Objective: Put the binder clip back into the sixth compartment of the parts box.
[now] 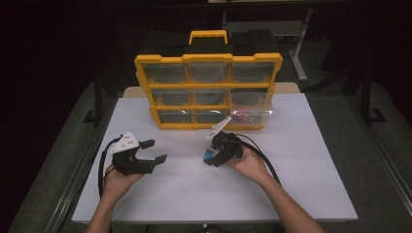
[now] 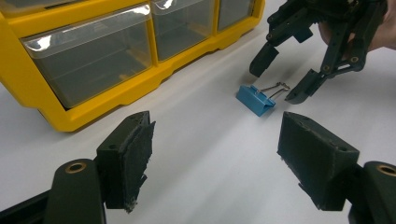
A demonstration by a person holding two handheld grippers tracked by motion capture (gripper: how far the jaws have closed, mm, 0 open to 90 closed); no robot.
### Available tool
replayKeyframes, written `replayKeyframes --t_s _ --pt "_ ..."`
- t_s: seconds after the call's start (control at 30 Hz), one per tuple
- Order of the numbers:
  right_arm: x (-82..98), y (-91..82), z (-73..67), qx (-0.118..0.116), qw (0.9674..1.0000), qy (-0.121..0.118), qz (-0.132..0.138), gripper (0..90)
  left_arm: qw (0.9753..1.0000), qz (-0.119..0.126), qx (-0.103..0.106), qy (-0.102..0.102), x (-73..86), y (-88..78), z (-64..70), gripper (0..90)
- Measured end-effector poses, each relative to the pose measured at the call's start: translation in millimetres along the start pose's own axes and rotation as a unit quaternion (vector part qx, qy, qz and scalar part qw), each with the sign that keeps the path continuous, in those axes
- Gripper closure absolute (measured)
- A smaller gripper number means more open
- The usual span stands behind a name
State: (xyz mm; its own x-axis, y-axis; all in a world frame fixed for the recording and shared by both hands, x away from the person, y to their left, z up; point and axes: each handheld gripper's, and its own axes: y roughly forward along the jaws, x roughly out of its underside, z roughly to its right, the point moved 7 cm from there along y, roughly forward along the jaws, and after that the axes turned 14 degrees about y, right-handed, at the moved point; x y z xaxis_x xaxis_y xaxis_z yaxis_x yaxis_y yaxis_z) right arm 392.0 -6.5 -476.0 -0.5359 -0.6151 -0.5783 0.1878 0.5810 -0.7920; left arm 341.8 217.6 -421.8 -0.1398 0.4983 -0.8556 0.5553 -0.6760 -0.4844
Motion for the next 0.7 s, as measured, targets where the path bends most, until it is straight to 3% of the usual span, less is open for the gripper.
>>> replayKeyframes --t_s 0.33,0.37,0.7 --pt "0.6 12.6 9.4 0.003 1.0 -0.006 -0.003 34.1 1.0 -0.001 0.0 0.001 0.0 -0.4 -0.3 26.1" --pt "0.8 12.7 9.5 0.005 1.0 0.003 -0.004 34.6 1.0 -0.001 0.0 0.002 0.0 -0.3 -0.3 26.1" --pt "2.0 19.7 8.4 0.005 0.9998 -0.013 -0.012 39.7 1.0 -0.001 0.0 0.002 0.1 -0.3 -0.3 26.1"
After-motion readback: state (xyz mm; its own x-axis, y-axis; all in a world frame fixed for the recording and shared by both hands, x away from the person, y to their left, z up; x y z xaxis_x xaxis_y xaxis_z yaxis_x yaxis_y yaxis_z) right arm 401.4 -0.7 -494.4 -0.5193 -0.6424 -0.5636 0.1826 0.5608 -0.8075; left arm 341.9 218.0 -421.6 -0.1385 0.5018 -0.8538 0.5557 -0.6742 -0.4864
